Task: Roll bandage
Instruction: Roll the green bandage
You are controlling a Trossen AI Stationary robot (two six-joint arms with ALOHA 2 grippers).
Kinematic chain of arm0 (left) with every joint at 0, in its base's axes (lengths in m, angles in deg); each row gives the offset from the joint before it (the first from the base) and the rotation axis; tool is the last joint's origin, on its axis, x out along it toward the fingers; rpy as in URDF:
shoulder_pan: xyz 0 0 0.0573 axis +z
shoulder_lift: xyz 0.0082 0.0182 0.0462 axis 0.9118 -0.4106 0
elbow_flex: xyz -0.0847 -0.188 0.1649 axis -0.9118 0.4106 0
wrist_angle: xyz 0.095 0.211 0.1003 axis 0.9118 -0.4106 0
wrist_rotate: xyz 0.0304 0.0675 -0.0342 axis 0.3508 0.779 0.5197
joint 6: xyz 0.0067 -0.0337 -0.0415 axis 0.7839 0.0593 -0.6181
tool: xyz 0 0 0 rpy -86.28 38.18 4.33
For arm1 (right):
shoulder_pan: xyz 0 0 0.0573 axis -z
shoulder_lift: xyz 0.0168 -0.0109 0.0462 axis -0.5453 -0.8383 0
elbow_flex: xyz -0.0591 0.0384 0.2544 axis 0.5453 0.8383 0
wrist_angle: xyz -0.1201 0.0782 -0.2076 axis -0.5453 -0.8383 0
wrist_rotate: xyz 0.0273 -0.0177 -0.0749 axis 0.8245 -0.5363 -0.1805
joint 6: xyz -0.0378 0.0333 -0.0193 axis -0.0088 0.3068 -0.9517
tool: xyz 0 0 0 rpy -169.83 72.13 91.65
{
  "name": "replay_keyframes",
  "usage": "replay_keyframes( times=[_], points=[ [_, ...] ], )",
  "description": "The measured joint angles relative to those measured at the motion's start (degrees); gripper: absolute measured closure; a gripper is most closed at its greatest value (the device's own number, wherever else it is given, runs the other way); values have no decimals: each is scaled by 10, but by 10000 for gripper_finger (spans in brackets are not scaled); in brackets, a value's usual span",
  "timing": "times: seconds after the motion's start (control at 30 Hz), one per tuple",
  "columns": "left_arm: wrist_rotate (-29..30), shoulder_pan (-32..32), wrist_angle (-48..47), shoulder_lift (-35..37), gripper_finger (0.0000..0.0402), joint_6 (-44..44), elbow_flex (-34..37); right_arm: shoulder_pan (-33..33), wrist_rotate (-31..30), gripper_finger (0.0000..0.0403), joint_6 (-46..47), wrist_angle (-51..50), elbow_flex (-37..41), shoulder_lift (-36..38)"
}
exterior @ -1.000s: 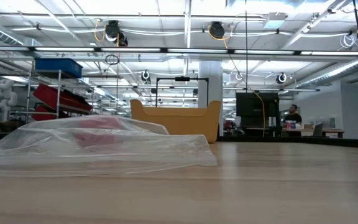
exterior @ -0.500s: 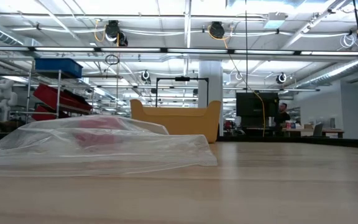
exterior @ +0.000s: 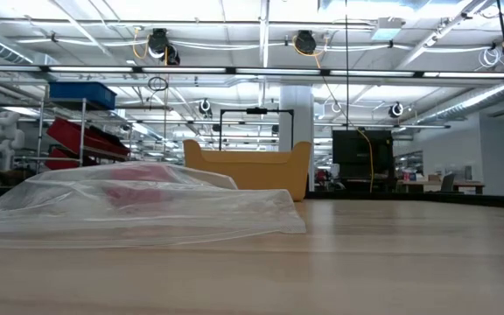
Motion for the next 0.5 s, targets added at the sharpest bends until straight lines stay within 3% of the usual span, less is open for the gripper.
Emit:
replay_keyframes(
  times=[0.5],
  points=[
    [-1, 0, 0, 0, 361, 2, 0, -3, 0, 364, -15, 0, 0, 0]
  ],
)
